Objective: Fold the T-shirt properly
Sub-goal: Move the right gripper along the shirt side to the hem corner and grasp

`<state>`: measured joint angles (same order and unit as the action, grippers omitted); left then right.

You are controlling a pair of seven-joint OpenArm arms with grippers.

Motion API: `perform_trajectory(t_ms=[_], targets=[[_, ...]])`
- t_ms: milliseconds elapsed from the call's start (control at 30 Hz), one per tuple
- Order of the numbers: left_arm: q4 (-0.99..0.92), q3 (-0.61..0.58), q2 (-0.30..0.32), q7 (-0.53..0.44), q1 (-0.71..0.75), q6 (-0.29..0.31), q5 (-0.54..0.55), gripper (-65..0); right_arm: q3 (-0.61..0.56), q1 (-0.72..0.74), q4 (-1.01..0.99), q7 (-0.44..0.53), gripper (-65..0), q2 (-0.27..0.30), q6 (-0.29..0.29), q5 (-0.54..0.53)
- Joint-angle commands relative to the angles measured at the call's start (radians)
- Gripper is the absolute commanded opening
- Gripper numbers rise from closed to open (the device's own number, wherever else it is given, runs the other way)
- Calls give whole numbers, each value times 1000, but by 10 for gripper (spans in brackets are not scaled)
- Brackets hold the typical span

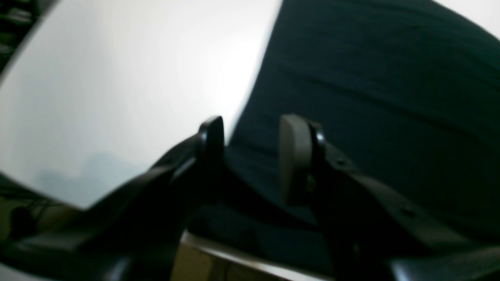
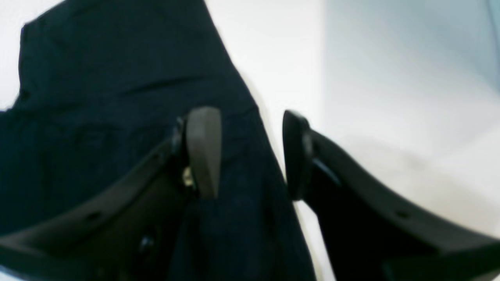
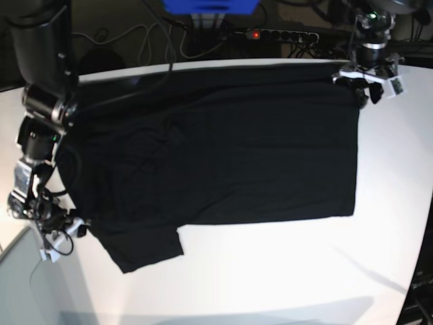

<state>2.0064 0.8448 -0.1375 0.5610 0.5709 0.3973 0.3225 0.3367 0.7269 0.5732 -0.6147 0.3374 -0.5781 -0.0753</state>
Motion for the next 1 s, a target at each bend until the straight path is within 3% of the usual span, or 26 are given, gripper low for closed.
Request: perform_trajectory(t_ms=[0, 100, 267, 567, 867, 967], targets=[[15, 8, 8, -26, 7, -2, 10, -414, -11, 43, -25, 42, -382, 22, -4, -10], [15, 8, 8, -26, 7, -2, 10, -414, -23, 44, -78, 118, -382, 29, -4, -10], [15, 8, 8, -26, 7, -2, 8, -414, -21, 10, -80, 128, -382, 29, -4, -10], [15, 8, 17, -26, 7, -2, 7, -414, -23, -43, -86, 237, -382, 25, -1, -5], [15, 8, 19, -26, 7, -2, 10, -414, -23, -66, -88, 237, -382, 1, -6, -10], [15, 8, 19, -26, 7, -2, 10, -414, -23, -68, -89, 232, -386, -8, -46, -7]])
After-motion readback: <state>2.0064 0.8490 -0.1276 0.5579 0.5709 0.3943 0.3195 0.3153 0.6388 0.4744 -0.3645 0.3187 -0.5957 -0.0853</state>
